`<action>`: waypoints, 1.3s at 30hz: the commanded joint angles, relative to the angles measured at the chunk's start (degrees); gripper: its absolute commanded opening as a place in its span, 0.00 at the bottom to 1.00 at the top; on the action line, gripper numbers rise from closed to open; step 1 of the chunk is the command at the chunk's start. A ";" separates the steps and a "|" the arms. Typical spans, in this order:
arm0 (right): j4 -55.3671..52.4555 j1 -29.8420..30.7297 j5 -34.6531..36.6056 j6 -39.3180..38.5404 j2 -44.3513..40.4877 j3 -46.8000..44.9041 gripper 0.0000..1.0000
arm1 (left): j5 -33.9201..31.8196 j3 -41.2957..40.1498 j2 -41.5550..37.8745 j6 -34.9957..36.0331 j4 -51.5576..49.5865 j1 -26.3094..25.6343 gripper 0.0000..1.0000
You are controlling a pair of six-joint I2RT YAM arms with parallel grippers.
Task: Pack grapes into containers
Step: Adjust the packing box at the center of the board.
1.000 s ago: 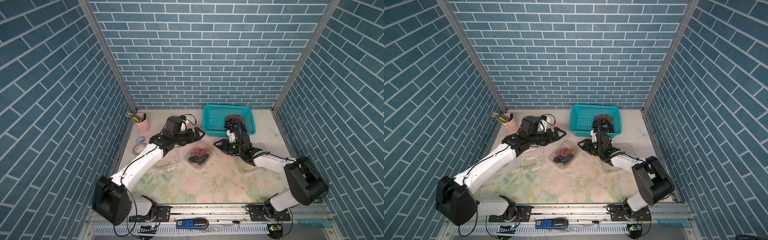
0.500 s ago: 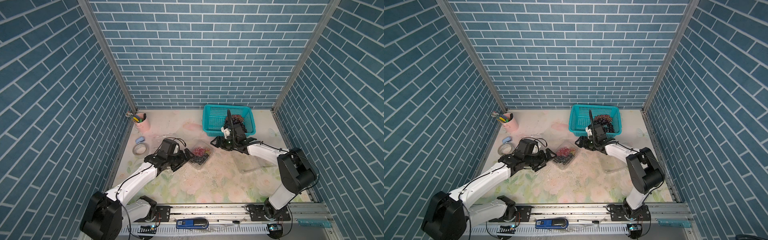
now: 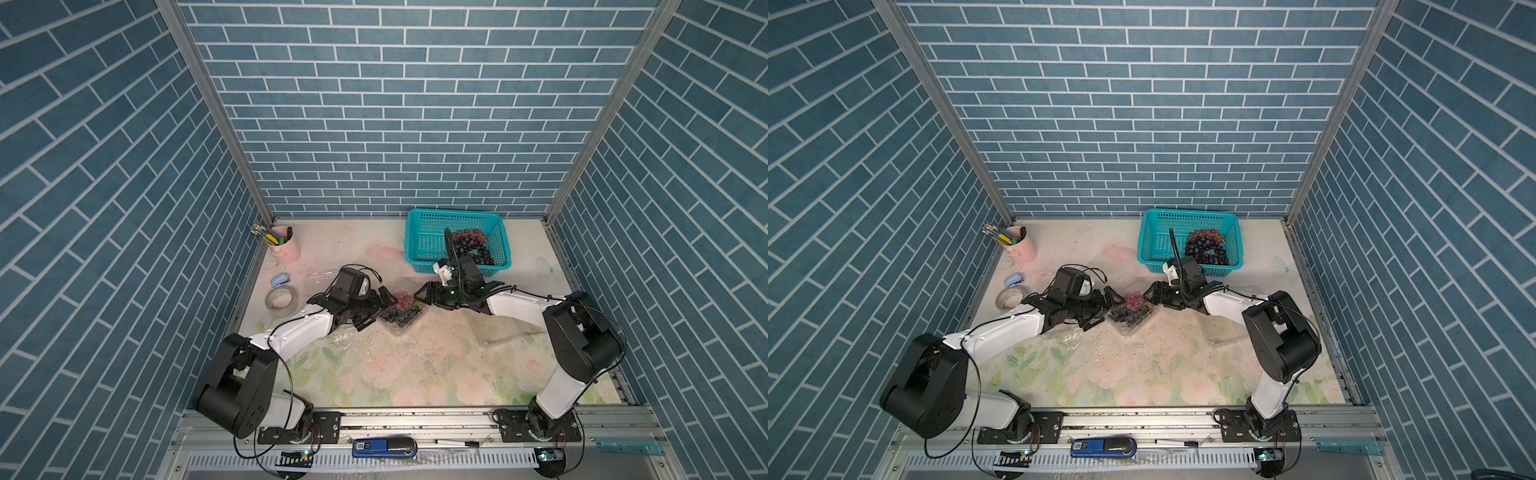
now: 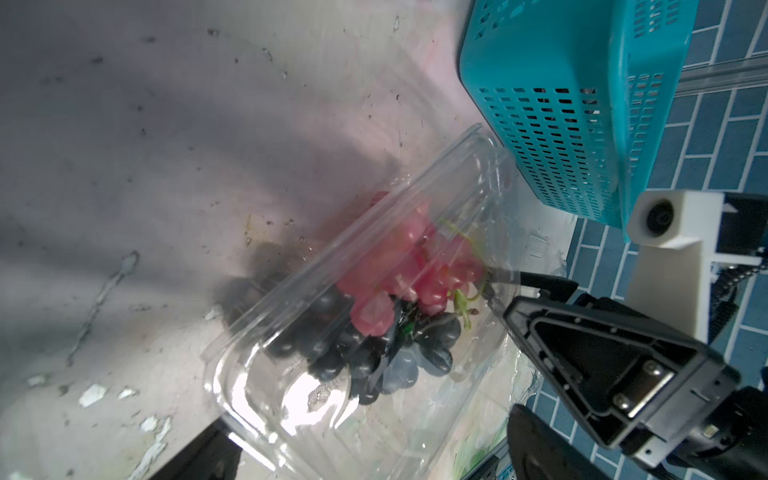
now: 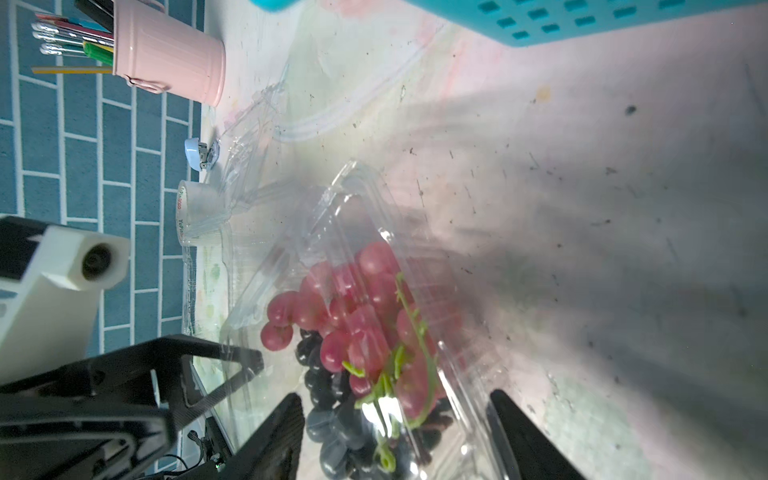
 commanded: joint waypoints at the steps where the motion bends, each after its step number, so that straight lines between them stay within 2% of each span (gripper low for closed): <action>1: 2.37 1.09 -0.52 2.85 -3.69 -2.29 0.71 | 0.59 3.49 2.23 2.43 1.49 0.52 1.00; 8: 4.14 3.02 2.55 6.45 -9.65 -7.39 0.71 | 2.08 12.87 10.07 6.48 -1.16 1.54 1.00; 11: 1.37 3.09 3.80 5.60 -11.58 -8.03 0.71 | 2.19 14.72 11.65 8.48 -3.92 1.93 1.00; 16: -5.45 2.67 6.04 1.72 -12.59 -6.72 0.71 | 2.45 12.24 10.91 9.89 -6.27 4.37 1.00; 25: -11.41 1.01 7.50 -1.67 -12.33 -5.13 0.71 | 2.80 10.54 3.85 11.79 -11.69 6.64 1.00; 30: -15.59 -0.70 9.50 -4.61 -13.87 -2.29 0.71 | 5.23 3.71 -4.58 5.64 -9.10 6.51 1.00; 34: -17.63 -1.10 10.30 -7.12 -10.48 2.26 0.71 | 7.07 -4.10 -10.29 -2.50 -2.75 6.25 1.00; 36: -16.63 -1.13 9.82 -7.51 -7.97 4.17 0.71 | 6.58 -9.92 -12.57 -8.05 4.66 5.38 1.00; 39: -14.74 -1.13 8.34 -6.96 -3.97 6.68 0.71 | 7.38 -14.53 -11.09 -13.91 14.60 4.03 0.98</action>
